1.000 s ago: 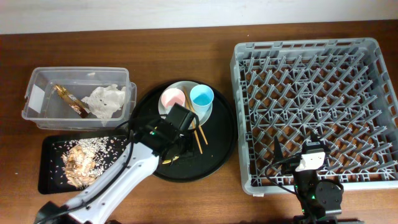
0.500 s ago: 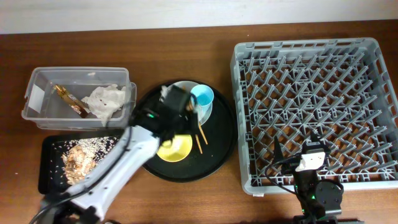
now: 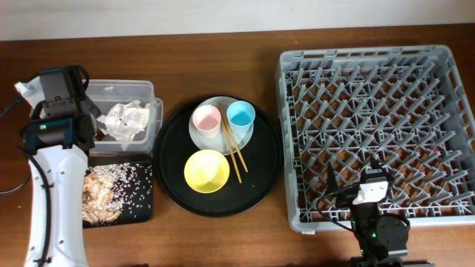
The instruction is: Sort waste into correct bins and load items into the dishwasher rack
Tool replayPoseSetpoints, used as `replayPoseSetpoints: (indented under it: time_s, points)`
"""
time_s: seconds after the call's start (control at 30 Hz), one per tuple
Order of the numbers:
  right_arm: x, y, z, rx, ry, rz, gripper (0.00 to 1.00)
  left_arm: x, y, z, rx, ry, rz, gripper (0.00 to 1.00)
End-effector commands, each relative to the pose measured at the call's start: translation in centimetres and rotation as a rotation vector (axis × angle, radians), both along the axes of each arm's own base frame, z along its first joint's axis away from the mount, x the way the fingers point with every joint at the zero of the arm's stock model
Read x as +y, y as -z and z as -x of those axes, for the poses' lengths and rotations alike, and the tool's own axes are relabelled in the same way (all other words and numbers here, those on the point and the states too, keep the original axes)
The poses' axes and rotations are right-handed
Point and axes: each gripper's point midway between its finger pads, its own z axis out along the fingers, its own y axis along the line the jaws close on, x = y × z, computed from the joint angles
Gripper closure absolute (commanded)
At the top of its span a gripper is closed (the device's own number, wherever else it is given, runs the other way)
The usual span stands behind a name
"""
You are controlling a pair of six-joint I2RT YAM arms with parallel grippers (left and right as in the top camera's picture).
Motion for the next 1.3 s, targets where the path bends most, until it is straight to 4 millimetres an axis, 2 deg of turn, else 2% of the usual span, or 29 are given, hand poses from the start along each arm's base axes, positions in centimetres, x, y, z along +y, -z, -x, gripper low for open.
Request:
replayPoseSetpoints:
  time_s: [0.0,0.3,0.33,0.37,0.43,0.5,0.6,0.67,0.73,0.77,0.8,0.83,0.87,0.93,0.97,1.0,1.07,1.13,1.17,1.23,1.27]
  points:
    - [0.0,0.2,0.0,0.005,-0.002,-0.007,0.02,0.4,-1.5,0.3,-0.024,-0.010,-0.027,0.01]
    - [-0.2,-0.1,0.0,-0.009,0.010,-0.006,0.02,0.4,-1.5,0.3,-0.024,-0.010,-0.027,0.01]
    - [-0.4,-1.8,-0.1,-0.079,0.023,-0.010,0.02,0.4,-1.5,0.3,-0.024,-0.010,-0.027,0.01]
    - [1.7,-2.5,0.2,-0.106,-0.103,-0.016,0.01,0.4,-1.5,0.3,-0.024,-0.010,-0.027,0.01]
    - [2.0,-3.8,0.7,-0.060,-0.118,-0.179,0.02,0.4,-1.5,0.3,-0.024,-0.010,-0.027,0.01]
    - [2.0,-6.6,1.4,0.007,-0.112,-0.179,0.02,0.4,-1.5,0.3,-0.024,-0.010,-0.027,0.01]
    - [3.3,-14.0,0.7,0.259,-0.166,-0.186,0.02,0.4,-1.5,0.3,-0.023,-0.010,-0.027,0.01]
    - [3.7,-16.0,0.1,0.502,-0.166,-0.207,0.02,0.4,-1.5,0.3,-0.024,-0.010,-0.027,0.01]
    - [4.3,-15.2,-0.7,0.717,-0.173,-0.232,0.02,0.4,-1.5,0.3,-0.023,-0.010,-0.027,0.01]
    - [6.2,-14.5,-1.3,0.826,-0.266,-0.290,0.02,0.4,-1.5,0.3,-0.024,-0.010,-0.027,0.01]
    - [8.1,-13.7,-1.4,0.894,-0.382,-0.332,0.12,0.4,-1.5,0.3,-0.024,-0.010,-0.027,0.01]
    - [9.7,-12.0,-1.8,1.004,-0.456,-0.390,0.41,0.4,-1.5,0.3,-0.024,-0.010,-0.027,0.01]
    - [10.1,-10.3,-2.1,1.072,-0.436,-0.354,0.48,0.4,-1.5,0.3,-0.023,-0.010,-0.027,0.01]
    - [11.9,-7.9,-1.8,1.150,-0.437,-0.227,0.47,0.4,-1.5,0.3,-0.023,-0.010,-0.027,0.01]
    - [13.9,-6.0,-1.5,1.182,-0.442,-0.067,0.47,0.4,-1.5,0.3,-0.024,-0.010,-0.027,0.01]
    - [14.7,-5.3,-1.6,1.189,-0.448,-0.016,0.47,0.4,-1.5,0.3,-0.024,-0.010,-0.027,0.01]
    - [18.7,-2.4,-1.2,1.266,-0.518,0.054,0.47,0.4,-1.5,0.3,-0.023,-0.010,-0.027,0.01]
    - [20.7,0.3,-1.3,1.334,-0.520,0.072,0.49,0.4,-1.5,0.3,-0.023,-0.010,-0.027,0.01]
    - [22.2,2.6,-1.5,1.370,-0.537,0.106,0.52,0.4,-1.5,0.3,-0.024,-0.010,-0.027,0.01]
    - [22.3,6.5,-3.4,1.379,-0.461,0.198,0.52,0.4,-1.5,0.3,-0.023,-0.010,-0.027,0.01]
    - [22.3,7.7,-4.1,1.379,-0.445,0.214,0.52,0.4,-1.5,0.3,-0.023,-0.010,-0.027,0.01]
